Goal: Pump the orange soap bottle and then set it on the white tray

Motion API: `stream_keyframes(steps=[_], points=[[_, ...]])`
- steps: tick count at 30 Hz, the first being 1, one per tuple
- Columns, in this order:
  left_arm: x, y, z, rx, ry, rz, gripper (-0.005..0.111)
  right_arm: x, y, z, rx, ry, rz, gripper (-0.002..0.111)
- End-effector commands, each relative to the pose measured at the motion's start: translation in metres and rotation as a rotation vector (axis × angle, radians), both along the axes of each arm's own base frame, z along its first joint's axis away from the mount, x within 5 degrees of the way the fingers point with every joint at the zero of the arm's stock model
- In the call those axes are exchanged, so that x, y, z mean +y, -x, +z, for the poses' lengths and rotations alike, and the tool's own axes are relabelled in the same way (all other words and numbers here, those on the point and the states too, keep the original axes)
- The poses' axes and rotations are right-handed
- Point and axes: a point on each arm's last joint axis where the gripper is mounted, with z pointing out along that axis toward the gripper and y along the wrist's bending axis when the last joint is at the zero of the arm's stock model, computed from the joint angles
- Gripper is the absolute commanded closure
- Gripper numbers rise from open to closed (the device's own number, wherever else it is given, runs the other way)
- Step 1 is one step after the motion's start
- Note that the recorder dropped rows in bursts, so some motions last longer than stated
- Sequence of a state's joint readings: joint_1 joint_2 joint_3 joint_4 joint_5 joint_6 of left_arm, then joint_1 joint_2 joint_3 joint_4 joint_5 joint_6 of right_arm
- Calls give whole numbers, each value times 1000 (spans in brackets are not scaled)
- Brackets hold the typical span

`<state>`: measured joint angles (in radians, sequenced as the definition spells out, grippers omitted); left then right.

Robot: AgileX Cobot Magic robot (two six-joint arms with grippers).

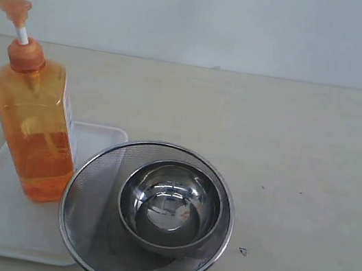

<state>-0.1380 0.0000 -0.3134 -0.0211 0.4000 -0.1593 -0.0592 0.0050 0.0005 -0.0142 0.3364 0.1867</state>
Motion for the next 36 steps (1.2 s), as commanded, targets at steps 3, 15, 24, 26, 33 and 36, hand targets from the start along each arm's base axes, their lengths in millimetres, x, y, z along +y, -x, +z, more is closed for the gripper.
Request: stream_keyframes(steps=[3,15,24,26,33,36], points=[[-2,15,16,101,52,-34,102,0,0,1,-8,1,-5,3],[-2,16,31,-55,105,-43,102,0,0,1,-8,1,-5,3],[-3,-4,26,-59,113,-27,102,0,0,1,-8,1,-5,3],[-5,-20,24,17,102,-20,102,0,0,1,-8,1,-5,3],[-11,-83,16,154,82,10,102,0,0,1,-8,1,-5,3],[-14,-107,0,272,-4,10,102,0,0,1,-8,1,-5,3]])
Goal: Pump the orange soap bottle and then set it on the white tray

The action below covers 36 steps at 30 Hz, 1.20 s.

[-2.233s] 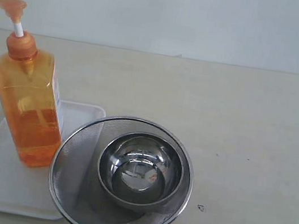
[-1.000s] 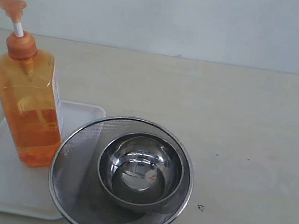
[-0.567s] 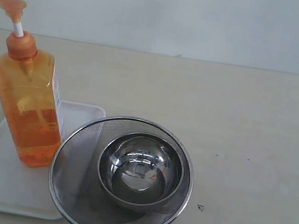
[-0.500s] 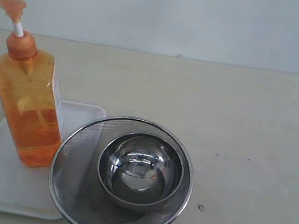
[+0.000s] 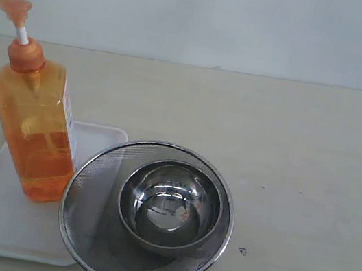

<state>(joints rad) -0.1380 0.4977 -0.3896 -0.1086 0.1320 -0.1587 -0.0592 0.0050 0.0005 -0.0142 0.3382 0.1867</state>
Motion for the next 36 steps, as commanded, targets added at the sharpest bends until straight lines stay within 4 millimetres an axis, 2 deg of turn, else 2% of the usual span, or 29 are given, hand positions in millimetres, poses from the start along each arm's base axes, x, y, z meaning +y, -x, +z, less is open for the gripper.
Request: stream_keyframes(steps=[1,8,15,28,33,36], points=[[-2,-34,-20,135,-81,4,102,0,0,1,-10,1,-5,3],[-5,-69,-45,225,-137,6,102,0,0,1,-10,1,-5,3],[9,-89,-62,292,-143,84,102,0,0,1,-10,1,-5,3],[5,-105,-75,296,-180,37,102,0,0,1,-10,1,-5,3],[-6,-114,-77,220,-203,-88,102,0,0,1,-10,1,-5,3],[-7,-119,-81,236,-210,-99,102,0,0,1,-10,1,-5,3]])
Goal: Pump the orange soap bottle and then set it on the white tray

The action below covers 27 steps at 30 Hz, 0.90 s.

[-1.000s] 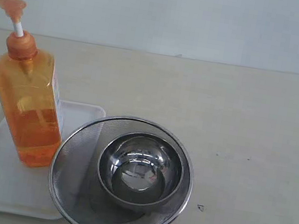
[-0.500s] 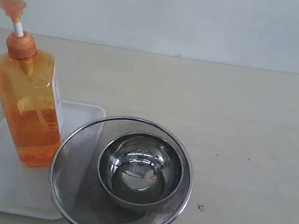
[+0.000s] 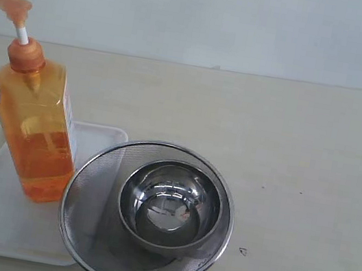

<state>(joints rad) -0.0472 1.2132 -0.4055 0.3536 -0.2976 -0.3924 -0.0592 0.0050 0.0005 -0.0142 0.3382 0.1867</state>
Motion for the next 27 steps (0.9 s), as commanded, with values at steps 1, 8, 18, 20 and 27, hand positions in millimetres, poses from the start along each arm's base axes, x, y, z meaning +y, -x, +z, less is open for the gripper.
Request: stream_keyframes(steps=[1,8,18,20,27], points=[[-4,-10,-2,-5,-3,-45,102,0,0,1,-10,1,-5,3],[-6,-17,-11,3,9,-69,102,0,0,1,-10,1,-5,3],[-16,-23,-14,-79,27,-183,102,0,0,1,-10,1,-5,3],[-18,-26,-14,-89,26,-202,102,0,0,1,-10,1,-5,3],[-21,-34,-14,-85,12,-242,102,0,0,1,-10,1,-5,3]])
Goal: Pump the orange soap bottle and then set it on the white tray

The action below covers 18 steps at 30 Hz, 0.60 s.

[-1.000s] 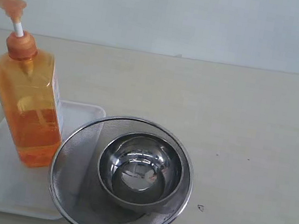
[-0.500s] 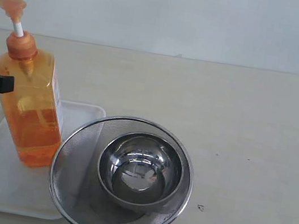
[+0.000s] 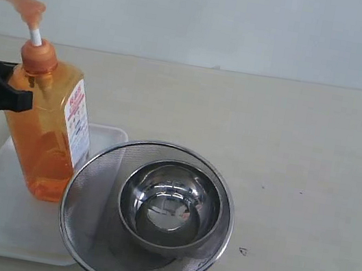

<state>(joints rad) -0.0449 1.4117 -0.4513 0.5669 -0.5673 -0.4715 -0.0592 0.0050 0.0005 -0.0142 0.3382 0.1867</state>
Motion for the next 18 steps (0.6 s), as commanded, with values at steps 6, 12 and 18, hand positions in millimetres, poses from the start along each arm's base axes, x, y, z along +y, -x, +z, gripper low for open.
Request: stream_keyframes(steps=[6,12,18], points=[[0,-6,5,-26,1,-8,102,0,0,1,-10,1,-5,3],[4,0,16,-30,-22,28,102,0,0,1,-10,1,-5,3],[27,24,35,-16,-9,199,102,0,0,1,-10,1,-5,3]])
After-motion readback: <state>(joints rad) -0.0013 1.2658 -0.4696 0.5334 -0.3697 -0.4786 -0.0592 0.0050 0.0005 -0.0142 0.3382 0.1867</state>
